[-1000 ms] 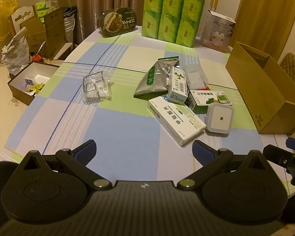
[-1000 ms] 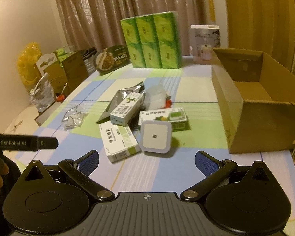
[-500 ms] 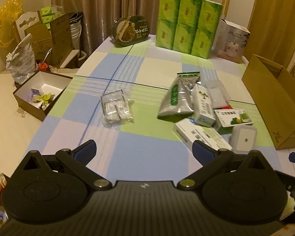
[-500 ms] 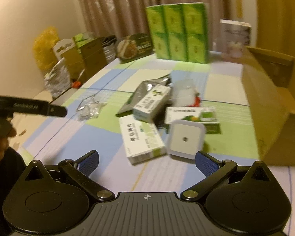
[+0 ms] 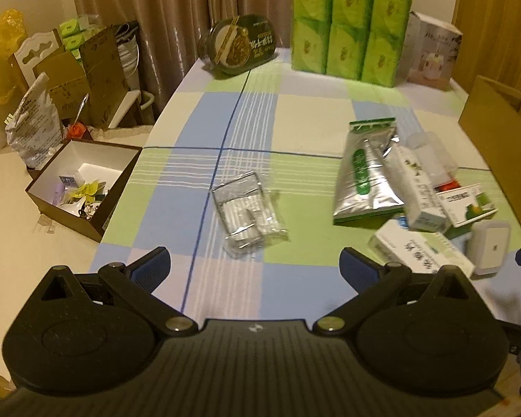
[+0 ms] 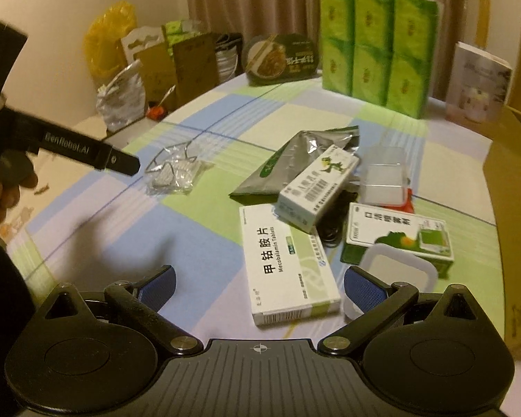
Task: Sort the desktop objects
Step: 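Grasp the white Mecobalamin box with the right gripper while the left gripper approaches the clear soap rack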
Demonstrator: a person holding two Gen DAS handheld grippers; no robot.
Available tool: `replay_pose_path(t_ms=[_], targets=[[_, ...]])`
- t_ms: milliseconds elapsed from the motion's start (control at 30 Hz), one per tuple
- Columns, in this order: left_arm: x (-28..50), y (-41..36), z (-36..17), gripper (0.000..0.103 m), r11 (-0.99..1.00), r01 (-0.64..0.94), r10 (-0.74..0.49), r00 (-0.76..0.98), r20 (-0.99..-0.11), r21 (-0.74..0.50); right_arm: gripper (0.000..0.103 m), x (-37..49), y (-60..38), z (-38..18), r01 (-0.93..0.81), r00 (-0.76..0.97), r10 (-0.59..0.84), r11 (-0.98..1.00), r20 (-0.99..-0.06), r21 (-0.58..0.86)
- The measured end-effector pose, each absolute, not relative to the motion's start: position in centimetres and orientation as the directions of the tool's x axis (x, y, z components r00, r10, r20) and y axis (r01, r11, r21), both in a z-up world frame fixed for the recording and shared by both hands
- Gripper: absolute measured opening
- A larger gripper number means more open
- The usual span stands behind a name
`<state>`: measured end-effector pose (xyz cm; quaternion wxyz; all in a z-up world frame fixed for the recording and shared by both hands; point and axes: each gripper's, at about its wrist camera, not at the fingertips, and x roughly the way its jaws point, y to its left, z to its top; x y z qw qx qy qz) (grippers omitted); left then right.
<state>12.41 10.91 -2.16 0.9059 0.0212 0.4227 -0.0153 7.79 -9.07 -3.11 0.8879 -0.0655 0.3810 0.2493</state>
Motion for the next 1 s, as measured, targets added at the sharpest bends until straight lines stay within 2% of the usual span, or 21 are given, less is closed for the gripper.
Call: replay_pose_path(t_ms=[600,733,900,967,1000], targets=[[19.5,12.8,-6.6,0.101,0.982,0.165,-0.016,0.564,-0.826,0.093,0.1,11.1,-7.2,-5.7,-0.493,0.565,0.339,0.87,-0.752,0.021],[19.6,13.3,-7.0,0.101,0.984,0.16,-0.025,0.567,-0.823,0.081,0.092,12.3,-6.9,-6.4,-0.503,0.552,0.311,0.865,-0.774,-0.011],[19.8,13.4,-7.2,0.101,0.985,0.164,-0.045,0.574,-0.818,0.061,0.089,13.3,-6.9,-7.1,-0.499,0.542,0.285,0.866,-0.791,-0.029],[20.0,13.4,-7.3,0.101,0.985,0.164,-0.051,0.576,-0.816,0.054,0.084,13.4,-6.9,-7.2,-0.498,0.536,0.283,0.867,-0.795,-0.027],[20.1,13.4,-7.3,0.101,0.985,0.162,-0.052,0.577,-0.815,0.051,0.076,13.4,-6.9,-7.3,-0.498,0.533,0.281,0.866,-0.798,-0.027]])
